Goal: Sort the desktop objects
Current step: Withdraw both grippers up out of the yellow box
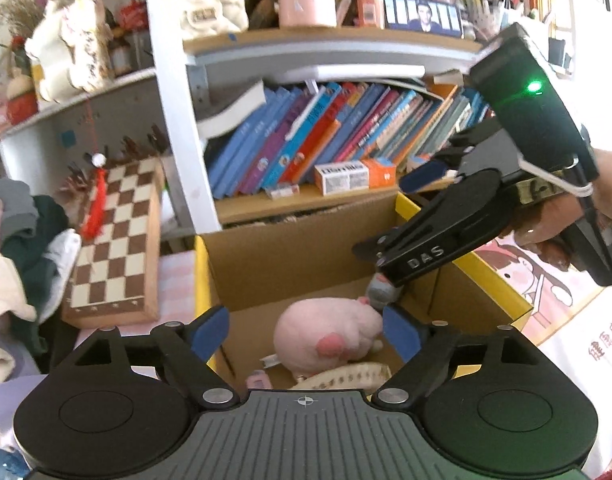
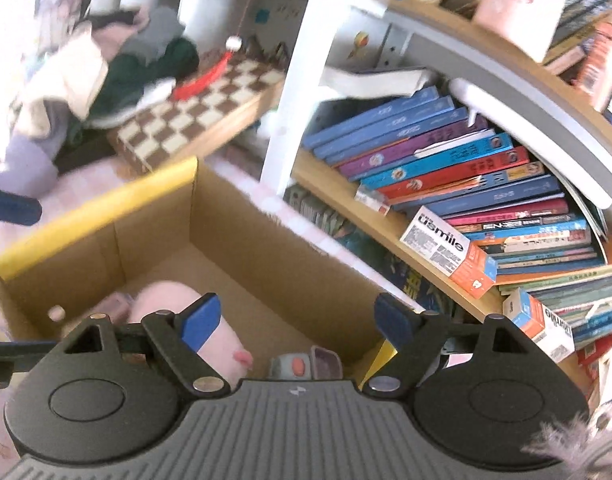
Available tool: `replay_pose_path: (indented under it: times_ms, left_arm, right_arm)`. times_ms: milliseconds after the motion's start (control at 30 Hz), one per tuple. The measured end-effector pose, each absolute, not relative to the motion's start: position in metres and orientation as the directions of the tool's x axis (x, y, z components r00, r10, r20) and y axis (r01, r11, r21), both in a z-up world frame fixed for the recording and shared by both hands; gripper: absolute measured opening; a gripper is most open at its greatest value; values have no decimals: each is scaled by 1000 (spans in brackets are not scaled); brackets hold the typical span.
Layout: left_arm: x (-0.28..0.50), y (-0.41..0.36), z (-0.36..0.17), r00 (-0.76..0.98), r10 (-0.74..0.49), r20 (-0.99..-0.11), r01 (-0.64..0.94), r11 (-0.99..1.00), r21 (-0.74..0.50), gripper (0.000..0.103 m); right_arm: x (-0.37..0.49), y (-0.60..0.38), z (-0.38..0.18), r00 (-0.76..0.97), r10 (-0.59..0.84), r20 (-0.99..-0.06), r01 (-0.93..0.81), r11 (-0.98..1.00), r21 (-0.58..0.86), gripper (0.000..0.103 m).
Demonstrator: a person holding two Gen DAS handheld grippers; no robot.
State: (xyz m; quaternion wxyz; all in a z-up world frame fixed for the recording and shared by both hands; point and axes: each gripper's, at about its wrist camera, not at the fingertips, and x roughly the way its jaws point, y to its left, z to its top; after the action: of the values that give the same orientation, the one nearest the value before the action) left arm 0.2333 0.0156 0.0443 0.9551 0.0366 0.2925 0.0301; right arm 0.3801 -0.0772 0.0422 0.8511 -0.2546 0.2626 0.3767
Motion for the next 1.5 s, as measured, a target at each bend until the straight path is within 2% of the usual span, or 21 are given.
replay_pose_path:
  times_ms: [200,600,867,1100,1500]
  left_arm:
    - [210,18,52,841,109,-530,-80,994,77,88]
    - [178,16,51,841,134,-524,-114,991,71,88]
    - [162,15,50,842,124,-524,-109,992,60,89]
    - [146,17,49,844,116,-523,-104,993,51,89]
    - [114,24,45,837,104,-537,-111,994,19,89]
  right_arm:
    - [360,-93,58,585,552,-594,-758,632,-160,84]
    - [315,-118,67,602,572,-558,-740,662,-121,85]
    - [288,-139,57,633,528,-566,-688,719,-97,86]
    - [260,-163,50,662,486,-571,-602,798,-18,87]
    - [210,-187,40,698,406,-590,-498,867,7,89]
